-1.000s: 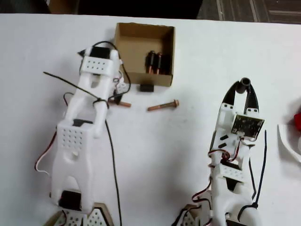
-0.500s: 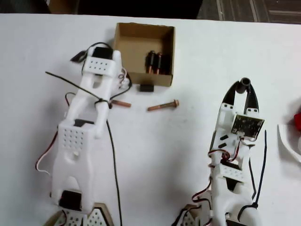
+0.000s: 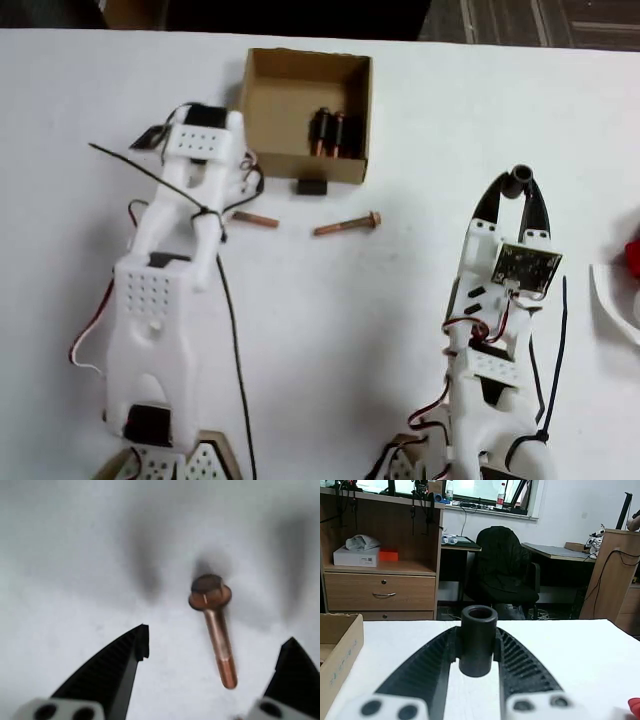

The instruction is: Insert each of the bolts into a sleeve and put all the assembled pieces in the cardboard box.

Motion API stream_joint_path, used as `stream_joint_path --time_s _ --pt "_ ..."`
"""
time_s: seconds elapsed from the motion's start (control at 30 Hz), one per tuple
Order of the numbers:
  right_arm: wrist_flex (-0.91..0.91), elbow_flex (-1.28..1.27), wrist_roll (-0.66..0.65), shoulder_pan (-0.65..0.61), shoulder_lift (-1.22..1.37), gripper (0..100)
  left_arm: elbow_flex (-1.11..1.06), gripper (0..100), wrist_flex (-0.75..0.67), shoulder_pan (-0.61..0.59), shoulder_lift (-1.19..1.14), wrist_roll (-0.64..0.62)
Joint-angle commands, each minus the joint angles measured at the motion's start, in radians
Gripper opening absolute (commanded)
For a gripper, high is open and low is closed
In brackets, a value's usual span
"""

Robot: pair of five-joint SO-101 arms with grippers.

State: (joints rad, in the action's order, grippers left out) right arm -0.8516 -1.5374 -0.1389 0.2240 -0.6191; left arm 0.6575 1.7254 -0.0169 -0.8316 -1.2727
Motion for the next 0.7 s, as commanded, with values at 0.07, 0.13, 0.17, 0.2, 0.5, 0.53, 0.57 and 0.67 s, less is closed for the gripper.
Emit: stream_joint_path --time_s 0.07,0.13,0.17,0.2,0.5,0.53,0.57,0.67 --pt "-0.027 0.008 -0.008 0.007 -0.039 2.0 -0.012 40 -0.058 -0.014 0.055 0.044" --pt "-0.027 0.008 -0.008 0.007 -0.039 2.0 -0.012 40 -0.080 -0.005 0.055 0.048" --pt "-0.027 0.008 -0.008 0.007 -0.039 2.0 -0.012 40 -0.091 -0.003 0.055 0.048" --pt "-0.027 0.008 -0.008 0.007 -0.039 2.0 -0.016 40 -0.103 -0.002 0.055 0.048" --pt "-0.027 0.008 -0.005 0.005 -0.039 2.0 -0.019 40 -0.064 0.002 0.046 0.048" --pt "-0.027 0.008 -0.005 0.005 -0.039 2.0 -0.018 40 -0.055 0.003 0.037 0.048" --pt "-0.027 0.008 -0.003 0.005 -0.039 2.0 -0.018 38 -0.052 0.003 0.025 0.048" --pt "-0.027 0.008 -0.002 0.005 -0.039 2.0 -0.012 29 -0.046 0.003 -0.029 0.049"
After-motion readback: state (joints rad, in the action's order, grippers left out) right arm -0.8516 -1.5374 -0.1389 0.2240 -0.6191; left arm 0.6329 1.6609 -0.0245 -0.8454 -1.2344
